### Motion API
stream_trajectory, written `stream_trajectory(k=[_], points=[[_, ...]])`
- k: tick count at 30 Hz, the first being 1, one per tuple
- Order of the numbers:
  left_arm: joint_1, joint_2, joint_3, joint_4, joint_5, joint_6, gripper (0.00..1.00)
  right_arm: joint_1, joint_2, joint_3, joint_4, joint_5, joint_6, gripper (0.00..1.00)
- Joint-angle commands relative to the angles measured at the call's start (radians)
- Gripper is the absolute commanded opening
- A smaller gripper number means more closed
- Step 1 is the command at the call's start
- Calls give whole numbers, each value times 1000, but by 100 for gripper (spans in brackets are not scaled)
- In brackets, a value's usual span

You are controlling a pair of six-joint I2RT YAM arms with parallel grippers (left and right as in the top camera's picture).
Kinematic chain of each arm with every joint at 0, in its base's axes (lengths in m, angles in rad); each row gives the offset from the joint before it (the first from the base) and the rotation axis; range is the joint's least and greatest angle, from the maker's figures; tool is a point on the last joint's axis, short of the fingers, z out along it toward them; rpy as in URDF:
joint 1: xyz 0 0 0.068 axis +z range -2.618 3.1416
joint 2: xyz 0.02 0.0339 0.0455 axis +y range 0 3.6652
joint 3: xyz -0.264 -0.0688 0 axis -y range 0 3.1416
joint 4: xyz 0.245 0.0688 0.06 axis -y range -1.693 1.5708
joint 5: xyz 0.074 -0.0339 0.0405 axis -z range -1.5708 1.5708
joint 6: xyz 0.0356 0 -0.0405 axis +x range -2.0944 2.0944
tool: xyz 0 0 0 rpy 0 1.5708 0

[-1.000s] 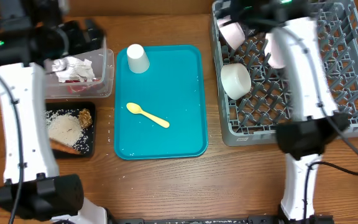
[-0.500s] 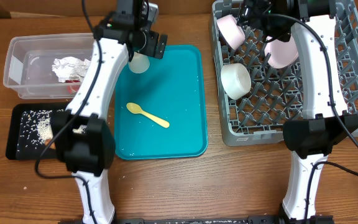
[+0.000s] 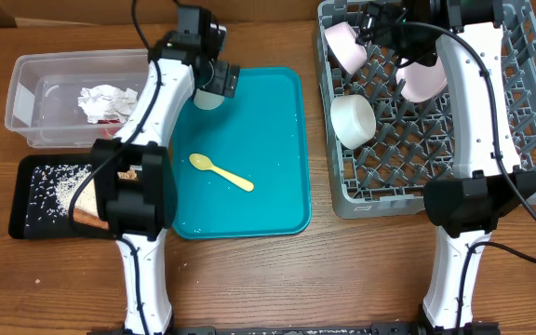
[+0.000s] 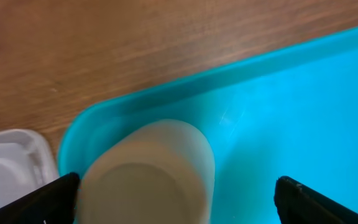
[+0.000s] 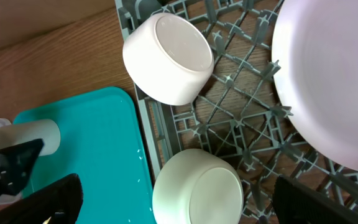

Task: Sort waste into correct bins and load items into the dishwasher
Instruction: 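Reach the left gripper to the white cup and grasp it, then move the white cup to the tray center and release it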

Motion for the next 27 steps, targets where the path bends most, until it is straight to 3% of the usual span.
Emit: stream_trajectory(k=[1,12,19,27], points=[[-1,31,16,-1,-10,11,98,0,-19,14,3,8,-8,100],[-10,30,16,-25,-4,-13,68,0,-19,14,7,8,-7,100],[-29,29,37,-160,10,-84,62,4,-19,14,-3,-3,-7,100],[-66,30,80,-387,272,-87,56,27,-19,14,-8,-3,-7,100]])
